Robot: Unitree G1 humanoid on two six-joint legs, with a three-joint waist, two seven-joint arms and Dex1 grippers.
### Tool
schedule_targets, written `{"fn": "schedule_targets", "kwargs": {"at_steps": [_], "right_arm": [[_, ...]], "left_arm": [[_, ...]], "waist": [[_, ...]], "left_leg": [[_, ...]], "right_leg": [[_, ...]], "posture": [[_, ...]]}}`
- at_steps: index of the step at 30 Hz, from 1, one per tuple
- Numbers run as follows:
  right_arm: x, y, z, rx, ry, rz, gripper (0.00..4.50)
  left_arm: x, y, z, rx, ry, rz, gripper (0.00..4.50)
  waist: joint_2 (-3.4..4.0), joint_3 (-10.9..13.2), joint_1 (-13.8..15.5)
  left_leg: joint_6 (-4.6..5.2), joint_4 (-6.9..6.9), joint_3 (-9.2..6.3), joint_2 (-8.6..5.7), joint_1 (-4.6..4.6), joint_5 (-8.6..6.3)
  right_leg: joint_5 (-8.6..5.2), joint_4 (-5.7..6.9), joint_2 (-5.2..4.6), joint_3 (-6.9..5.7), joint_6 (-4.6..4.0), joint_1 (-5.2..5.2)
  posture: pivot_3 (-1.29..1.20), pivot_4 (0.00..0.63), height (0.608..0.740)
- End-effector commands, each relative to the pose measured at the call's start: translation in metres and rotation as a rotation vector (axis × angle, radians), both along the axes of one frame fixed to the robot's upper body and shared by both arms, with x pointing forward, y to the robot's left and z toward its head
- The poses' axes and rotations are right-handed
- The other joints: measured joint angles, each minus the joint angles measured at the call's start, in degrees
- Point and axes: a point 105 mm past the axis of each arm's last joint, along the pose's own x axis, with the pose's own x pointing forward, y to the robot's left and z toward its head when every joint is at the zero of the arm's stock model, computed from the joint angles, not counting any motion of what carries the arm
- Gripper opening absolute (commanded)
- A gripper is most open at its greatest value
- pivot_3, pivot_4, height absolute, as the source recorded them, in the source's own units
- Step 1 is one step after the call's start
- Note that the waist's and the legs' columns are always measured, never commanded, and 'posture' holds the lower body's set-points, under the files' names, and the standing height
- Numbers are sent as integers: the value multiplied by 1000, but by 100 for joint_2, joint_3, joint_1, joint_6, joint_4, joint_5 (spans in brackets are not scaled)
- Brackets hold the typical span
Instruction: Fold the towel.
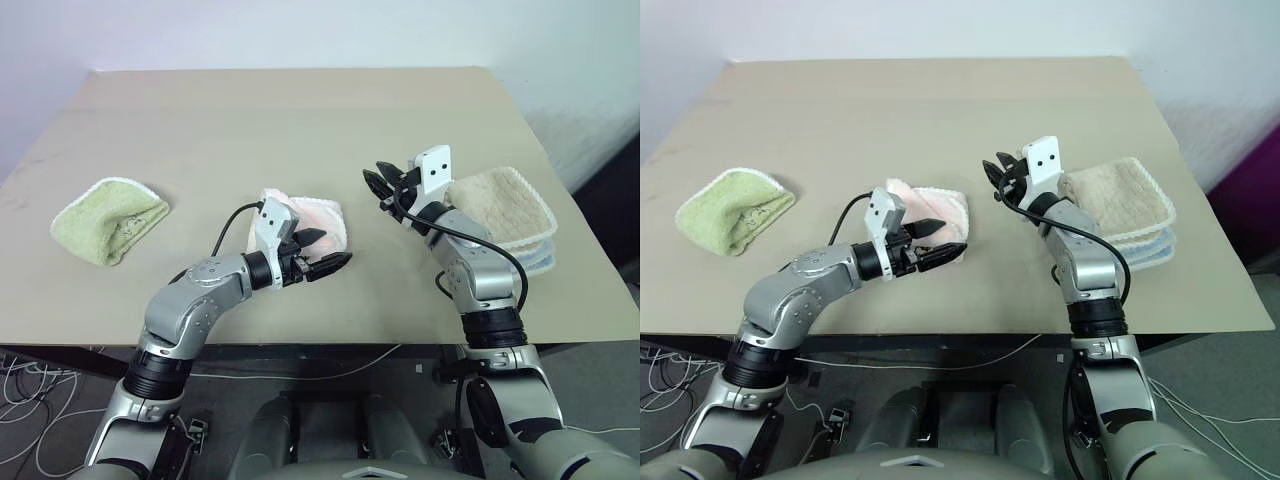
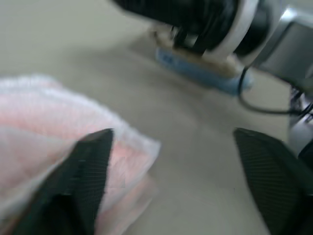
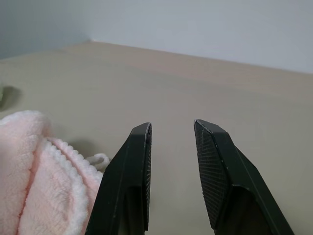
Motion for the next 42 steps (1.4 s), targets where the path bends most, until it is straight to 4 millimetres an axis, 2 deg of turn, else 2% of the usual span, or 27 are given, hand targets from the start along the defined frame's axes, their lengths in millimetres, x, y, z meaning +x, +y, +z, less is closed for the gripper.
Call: {"fn": "schedule_targets", "kwargs": {"at_steps": [1,3,5,7,9,10,12,13,18,21,23,26,29,32,35,38,40,42], "right_arm": [[-2,5,17,11,-58,21,1411],[-2,5,18,11,-58,25,1411],[-4,8,18,12,-55,39,1411],[-7,13,16,13,-49,68,1411],[-12,23,13,18,-31,127,1046],[-17,31,10,13,-18,173,812],[-24,47,2,-16,10,249,105],[-27,54,-2,-33,20,276,0],[-36,79,-35,-47,144,363,0],[-37,83,-58,-74,226,359,0],[-36,84,-75,-105,274,343,0],[-39,83,-92,-136,322,335,0],[-42,81,-99,-150,326,332,0],[-44,79,-80,-100,253,344,0],[-48,73,-49,-46,142,357,0],[-52,67,-28,-31,68,352,0],[-52,61,-15,-34,20,335,0],[-52,56,-5,-38,-11,327,0]], "left_arm": [[-5,4,21,-55,-56,-2,4464],[-2,11,32,-86,-101,32,4464],[14,34,49,-148,-153,163,4464],[28,58,56,-157,-184,298,4464],[43,83,54,-139,-184,433,4500],[48,94,52,-122,-192,483,4311],[51,101,46,-91,-205,509,3860],[52,101,41,-68,-206,506,3533],[48,85,1,-18,-126,425,1793],[45,80,-22,62,-91,401,827],[44,83,-46,184,-71,403,67],[43,87,-64,263,-49,406,26],[43,84,-64,232,-52,404,26],[44,86,-30,0,-69,437,26],[46,119,3,-277,-31,567,26],[44,151,7,-420,55,674,26],[43,170,-4,-516,199,741,458],[38,177,-14,-561,299,751,956]], "waist": [[0,0,2],[0,0,0],[0,0,2],[-1,0,3],[0,0,-10],[0,0,-14],[0,0,-14],[0,0,-10],[-1,0,22],[-2,-1,19],[-2,-1,9],[-1,-2,-4],[-1,-7,-3],[-1,-7,8],[-5,-5,5],[-5,-5,-23],[-5,-5,-17],[-6,-5,-8]], "left_leg": [[0,0,0,0,0,0],[0,0,0,0,0,0],[0,0,0,0,0,0],[0,0,0,0,0,0],[0,0,0,1,1,0],[0,0,1,2,1,0],[0,-2,2,2,1,0],[0,-2,2,2,0,0],[0,2,0,-2,-1,0],[0,3,-2,-3,-1,0],[0,2,-3,-3,-2,0],[-1,-1,-2,-2,0,0],[0,-2,-2,-1,3,0],[0,0,-2,-1,3,0],[0,3,-5,0,-2,0],[0,2,-5,3,-4,0],[0,2,-5,4,-3,-1],[0,4,-5,3,-3,-1]], "right_leg": [[0,0,0,0,0,0],[0,0,1,0,0,0],[0,0,2,0,0,0],[0,0,2,-1,0,-1],[0,1,4,-1,0,-1],[0,1,5,-1,0,-2],[0,0,6,-1,0,-3],[0,0,6,-2,0,-3],[0,0,1,-4,0,0],[0,0,-1,-4,1,0],[0,1,-1,-4,0,-3],[0,2,1,-3,0,-5],[0,1,0,-3,0,0],[0,1,-2,-3,0,2],[1,2,-10,-3,1,-3],[1,5,-7,-2,1,-9],[1,6,-5,-3,1,-9],[1,6,-4,-3,2,-8]], "posture": [[0,150,740],[0,150,740],[0,150,740],[0,150,740],[0,150,740],[0,150,740],[0,150,740],[0,150,740],[0,150,740],[0,150,740],[0,150,740],[0,150,740],[0,150,740],[0,150,740],[0,150,740],[0,150,740],[0,150,740],[0,150,740]]}}
